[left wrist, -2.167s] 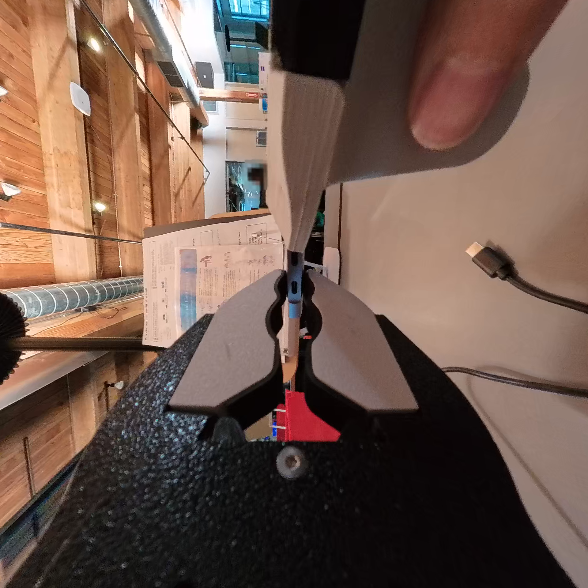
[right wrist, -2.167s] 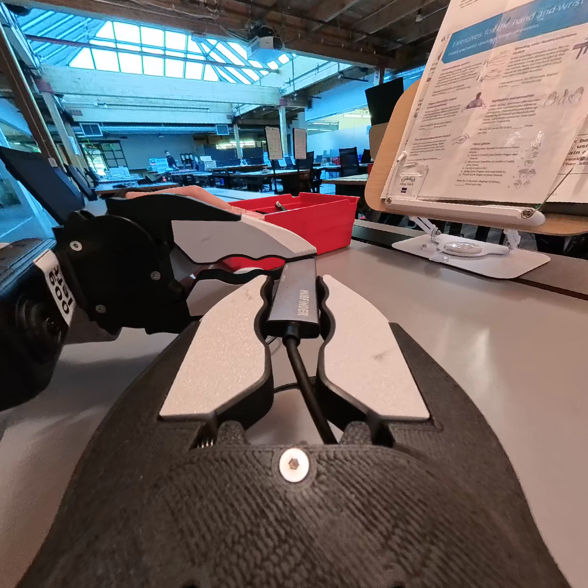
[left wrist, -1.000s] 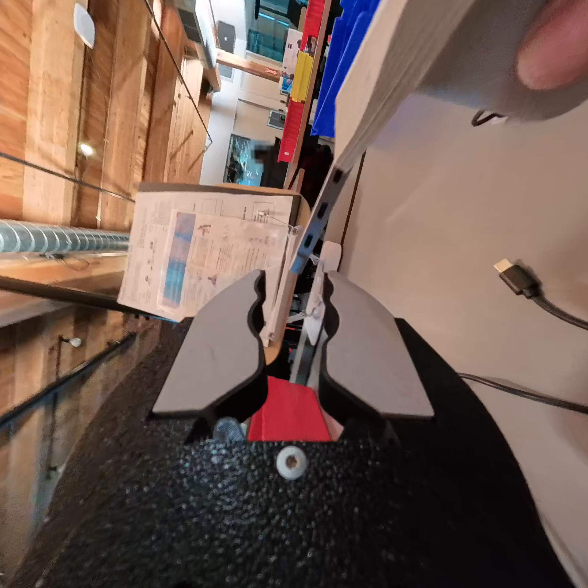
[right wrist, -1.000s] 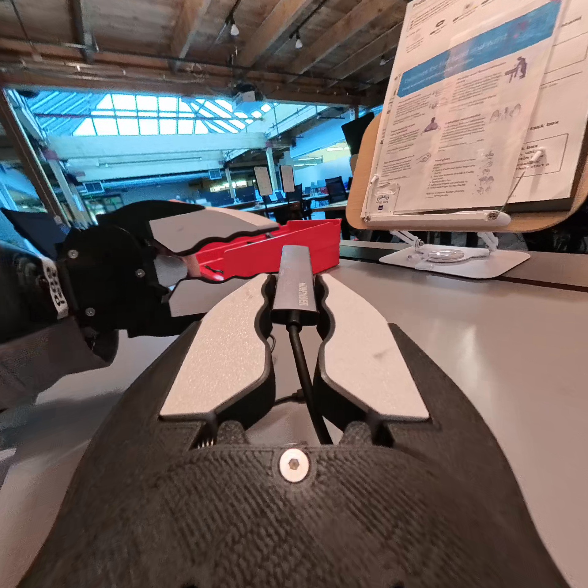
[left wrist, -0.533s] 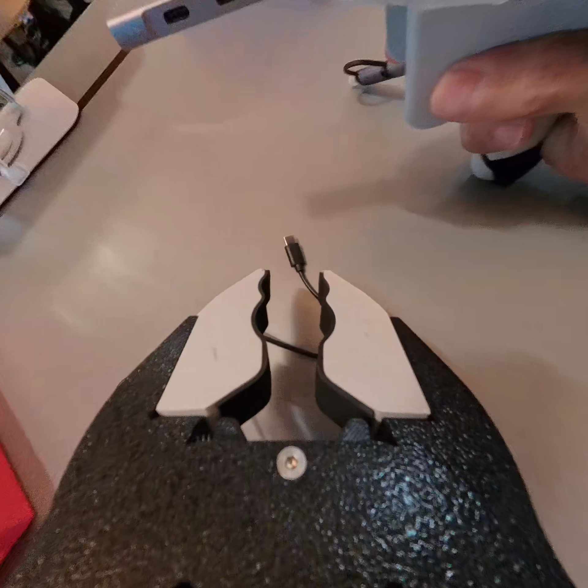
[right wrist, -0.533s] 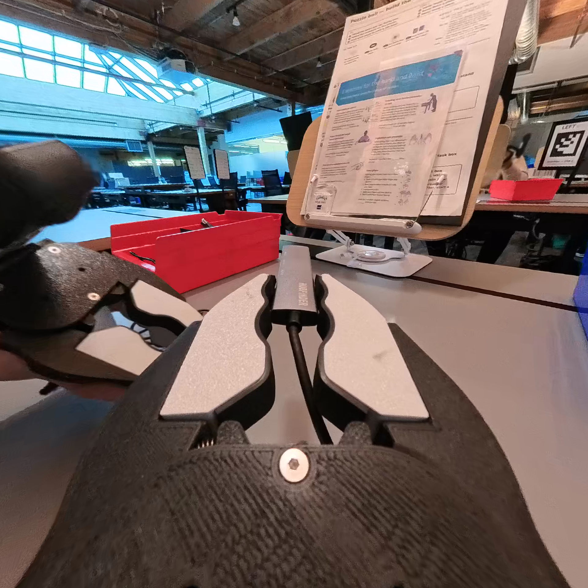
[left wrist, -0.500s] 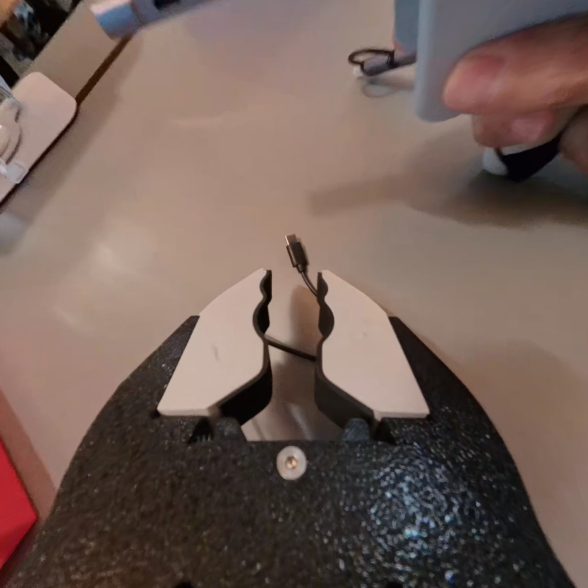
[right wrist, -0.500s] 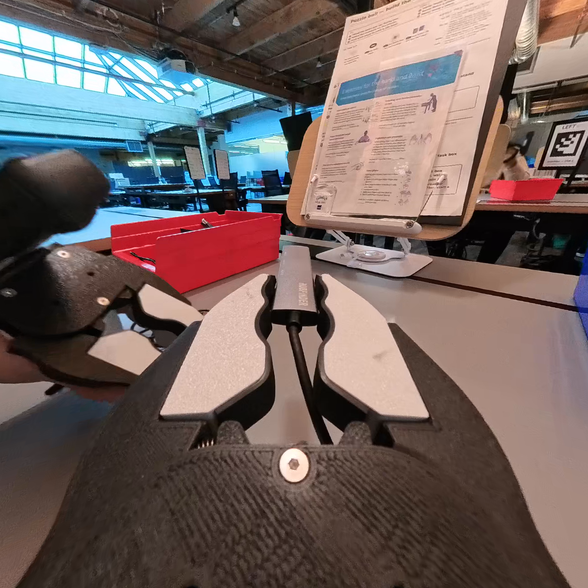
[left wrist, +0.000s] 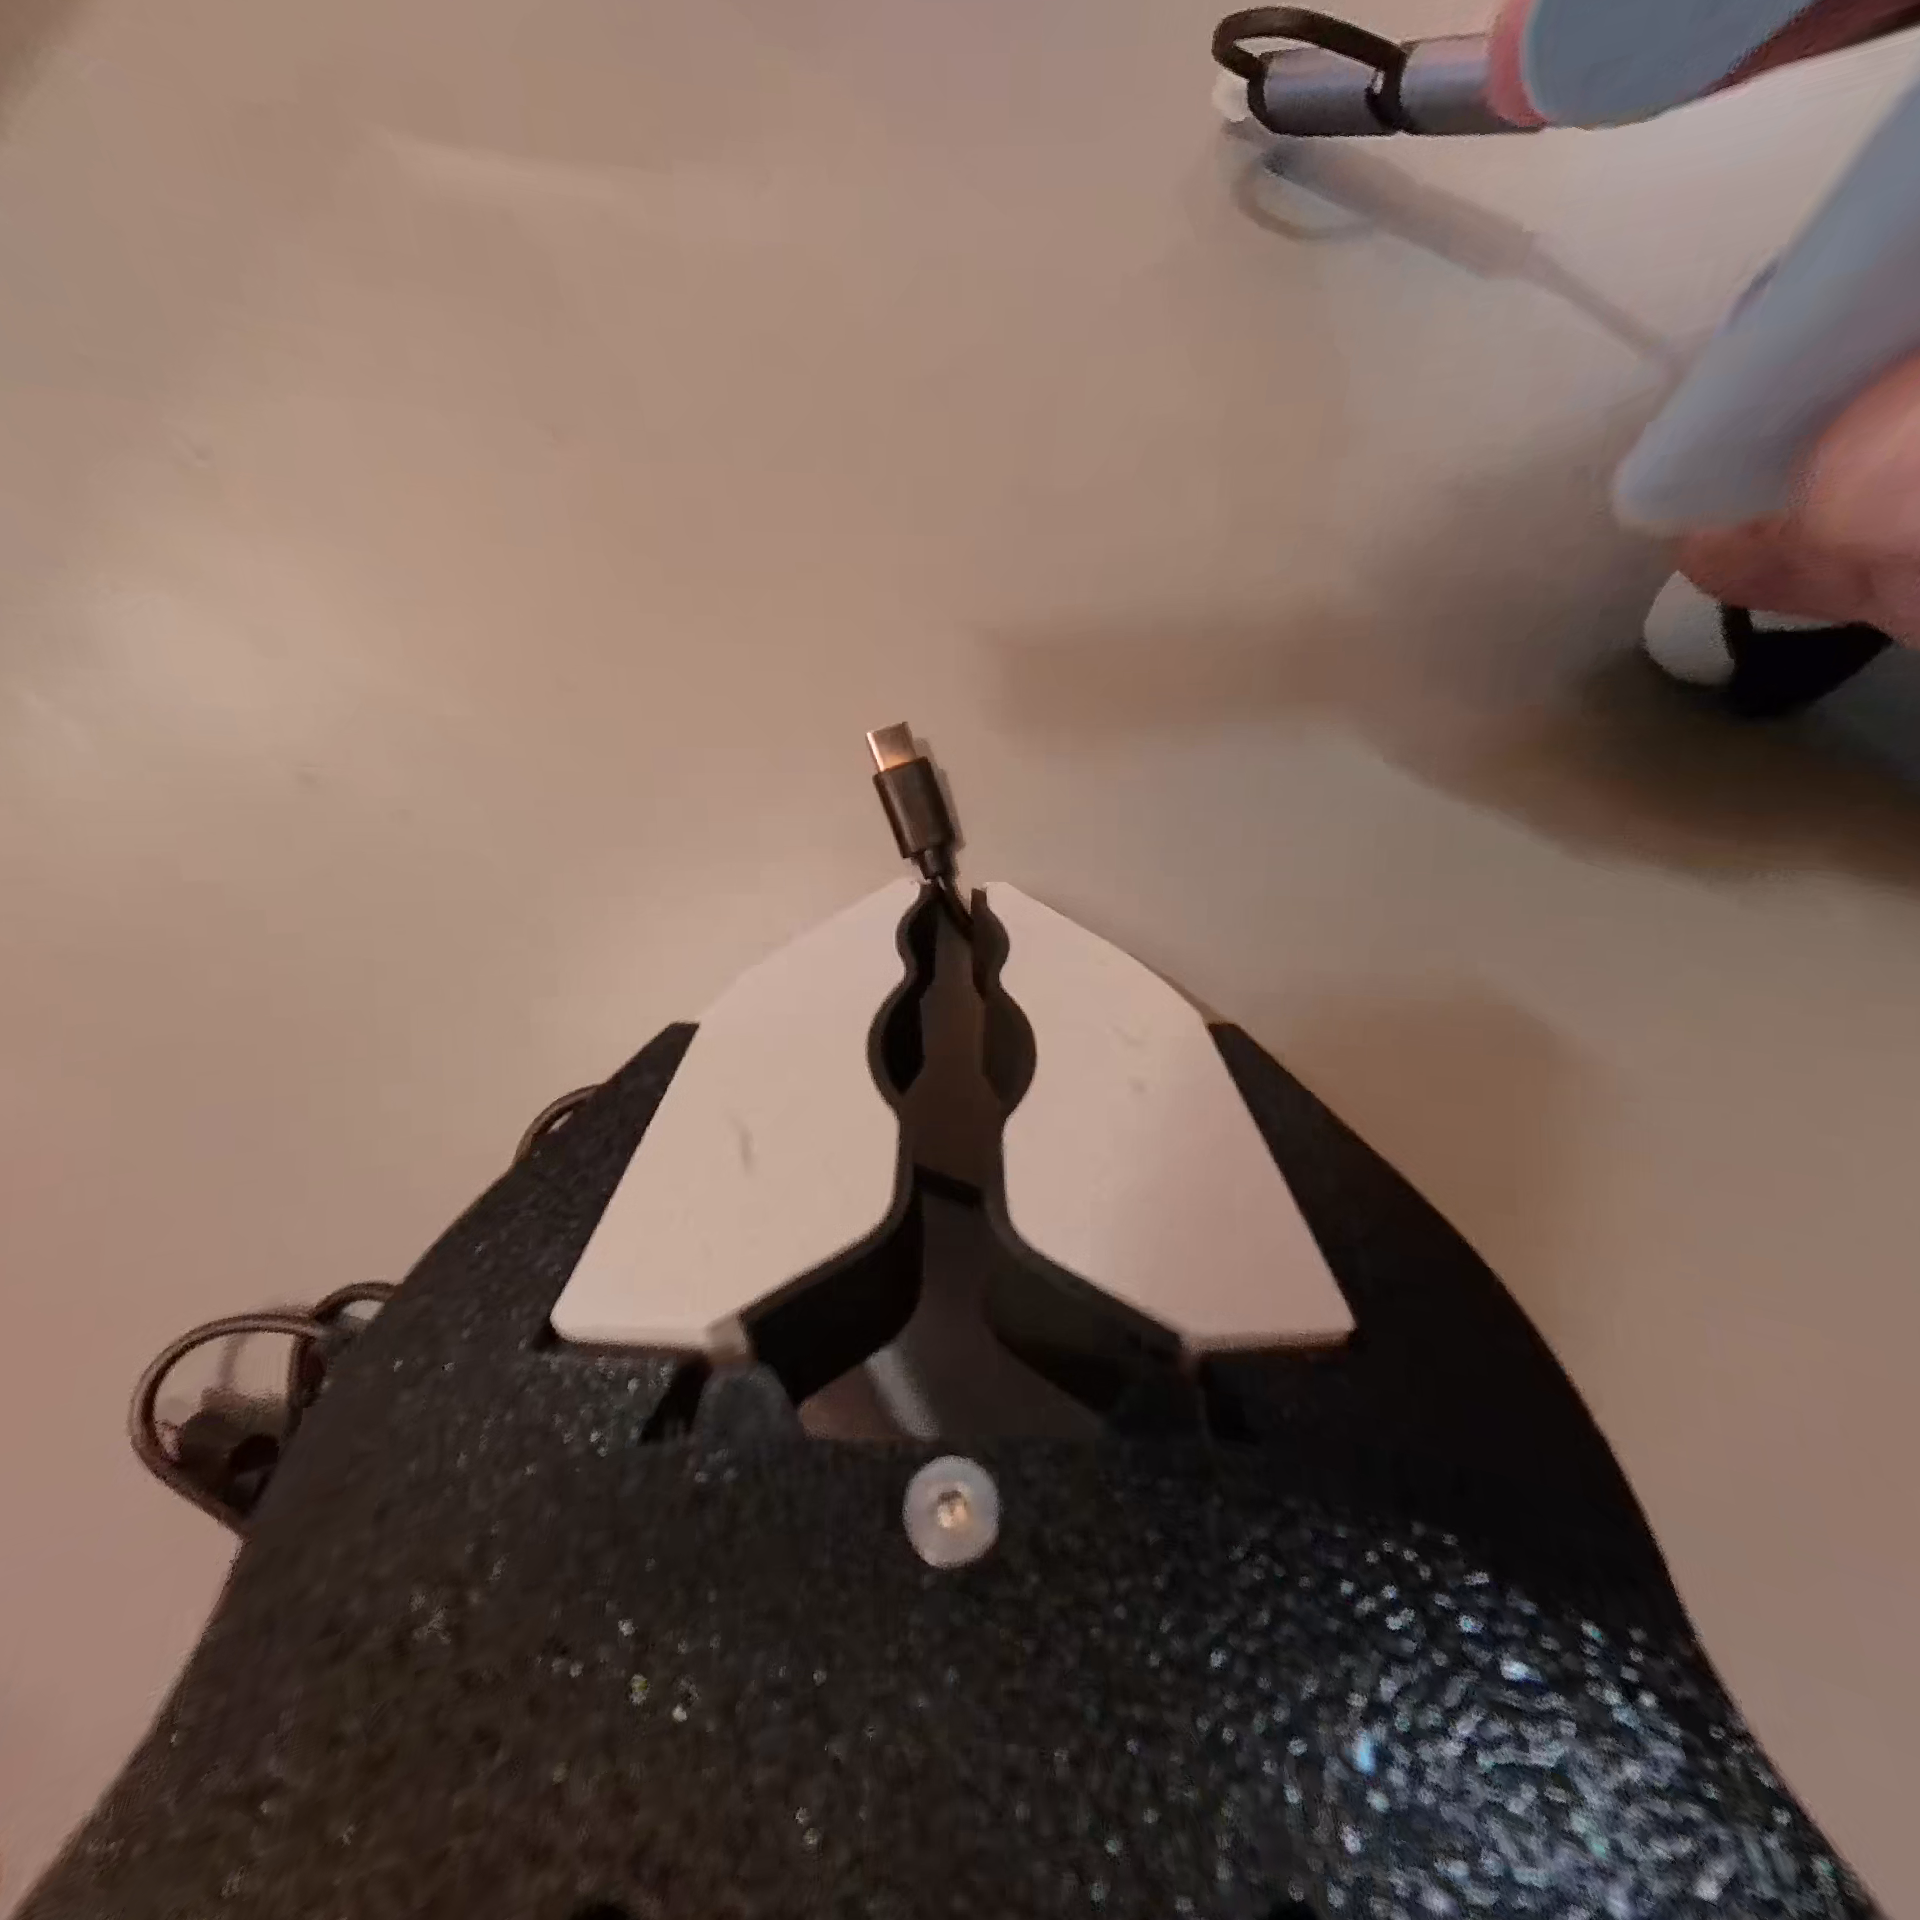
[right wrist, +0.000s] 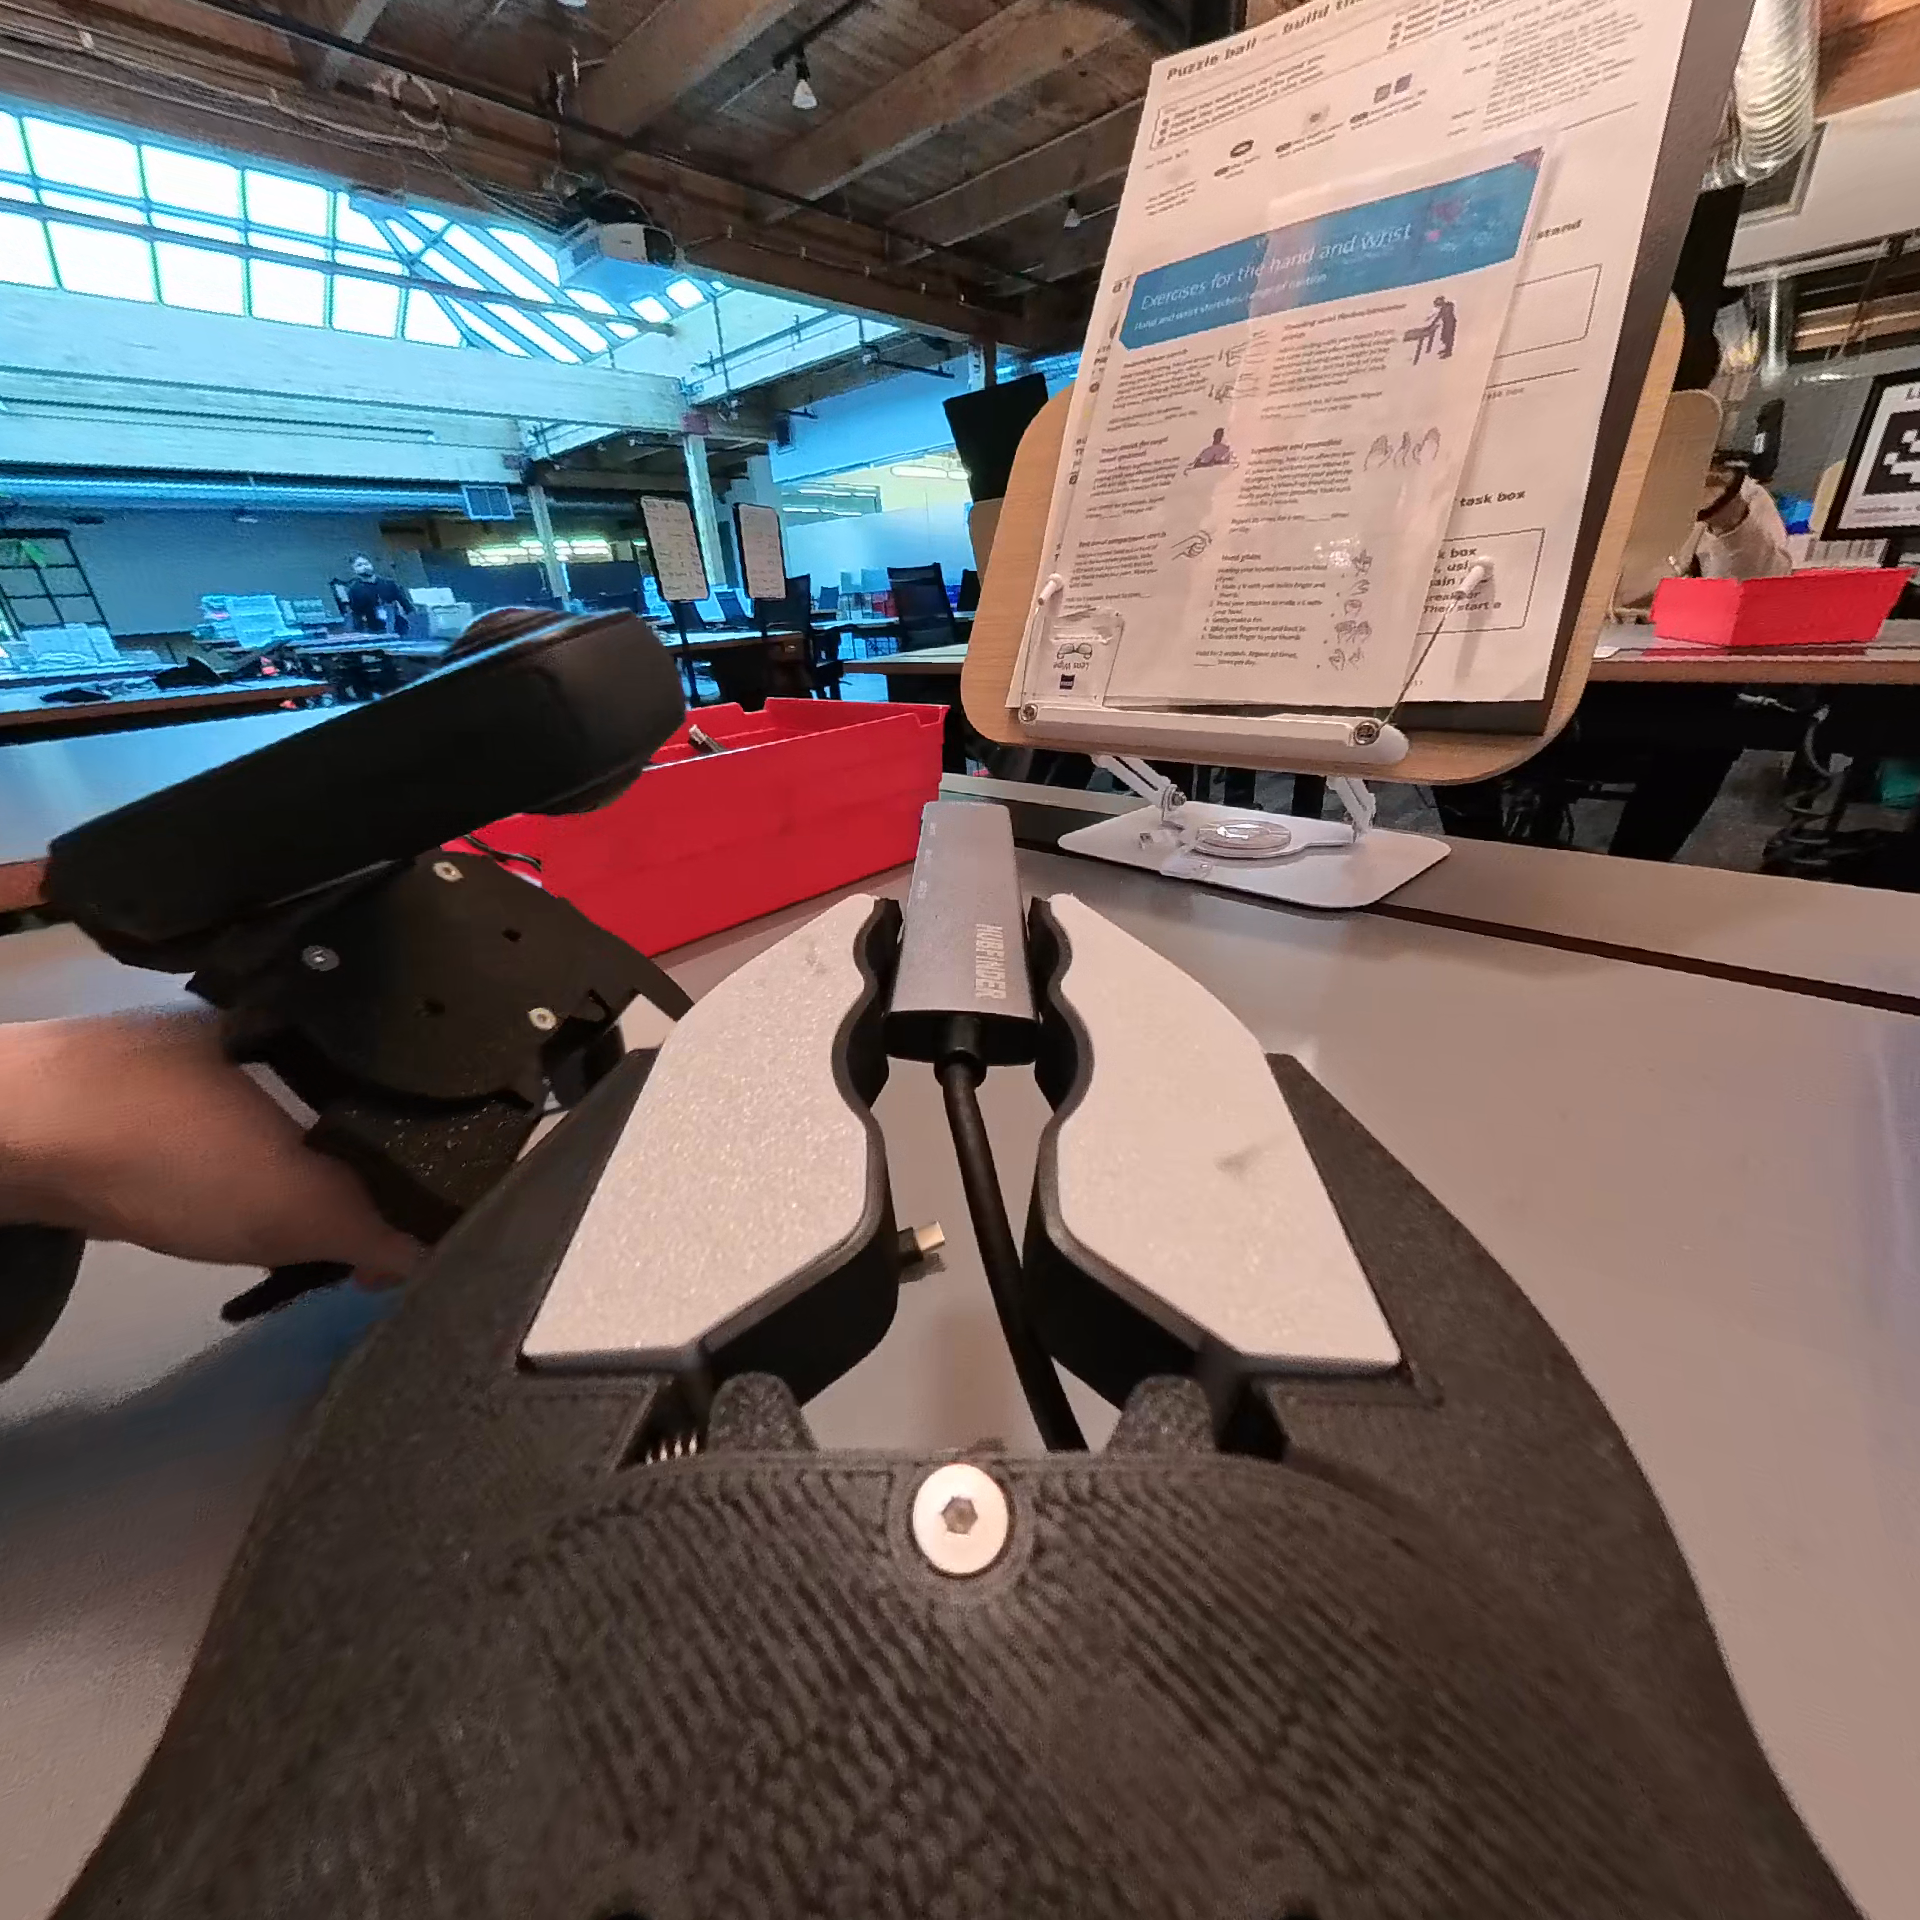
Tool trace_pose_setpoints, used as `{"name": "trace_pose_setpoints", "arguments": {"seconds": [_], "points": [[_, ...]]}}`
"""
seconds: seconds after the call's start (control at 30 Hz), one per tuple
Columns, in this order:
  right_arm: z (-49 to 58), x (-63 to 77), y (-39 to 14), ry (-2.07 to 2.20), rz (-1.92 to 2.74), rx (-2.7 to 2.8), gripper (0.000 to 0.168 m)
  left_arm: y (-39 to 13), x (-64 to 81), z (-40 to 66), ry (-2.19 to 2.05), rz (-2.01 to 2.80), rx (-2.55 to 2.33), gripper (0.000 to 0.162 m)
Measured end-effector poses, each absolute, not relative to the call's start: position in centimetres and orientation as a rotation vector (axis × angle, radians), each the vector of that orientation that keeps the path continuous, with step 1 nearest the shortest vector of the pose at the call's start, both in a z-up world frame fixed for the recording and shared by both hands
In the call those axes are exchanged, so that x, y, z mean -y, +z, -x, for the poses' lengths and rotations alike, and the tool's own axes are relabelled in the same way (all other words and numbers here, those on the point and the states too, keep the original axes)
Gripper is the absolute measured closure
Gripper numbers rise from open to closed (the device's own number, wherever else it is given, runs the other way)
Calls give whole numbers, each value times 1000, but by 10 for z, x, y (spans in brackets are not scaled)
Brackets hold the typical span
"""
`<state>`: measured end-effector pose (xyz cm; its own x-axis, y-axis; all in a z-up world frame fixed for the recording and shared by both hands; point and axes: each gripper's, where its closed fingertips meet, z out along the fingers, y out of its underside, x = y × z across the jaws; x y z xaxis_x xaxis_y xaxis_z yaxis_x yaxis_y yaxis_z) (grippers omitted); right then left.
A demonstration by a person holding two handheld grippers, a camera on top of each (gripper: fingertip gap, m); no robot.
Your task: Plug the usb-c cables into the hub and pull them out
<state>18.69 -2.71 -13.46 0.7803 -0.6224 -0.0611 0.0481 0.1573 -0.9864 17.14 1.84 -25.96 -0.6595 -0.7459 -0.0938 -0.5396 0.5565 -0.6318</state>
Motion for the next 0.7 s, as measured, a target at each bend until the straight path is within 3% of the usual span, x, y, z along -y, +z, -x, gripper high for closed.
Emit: {"name": "trace_pose_setpoints", "arguments": {"seconds": [0.03, 0.2, 0.3, 0.53, 0.7], "points": [[-187, 27, -134, -513, 1337, -522, 143, -260, -19, -172, -816, 1085, -2441, 155], [-188, 28, -134, -508, 1329, -529, 143, -259, -21, -175, -809, 1171, -2423, 136], [-188, 29, -134, -507, 1324, -534, 143, -253, -16, -179, -827, 1161, -2379, 132], [-189, 30, -133, -501, 1314, -538, 143, -260, -9, -188, -806, 1231, -2360, 152], [-189, 30, -133, -494, 1313, -539, 143, -260, -8, -188, -804, 1168, -2346, 152]]}}
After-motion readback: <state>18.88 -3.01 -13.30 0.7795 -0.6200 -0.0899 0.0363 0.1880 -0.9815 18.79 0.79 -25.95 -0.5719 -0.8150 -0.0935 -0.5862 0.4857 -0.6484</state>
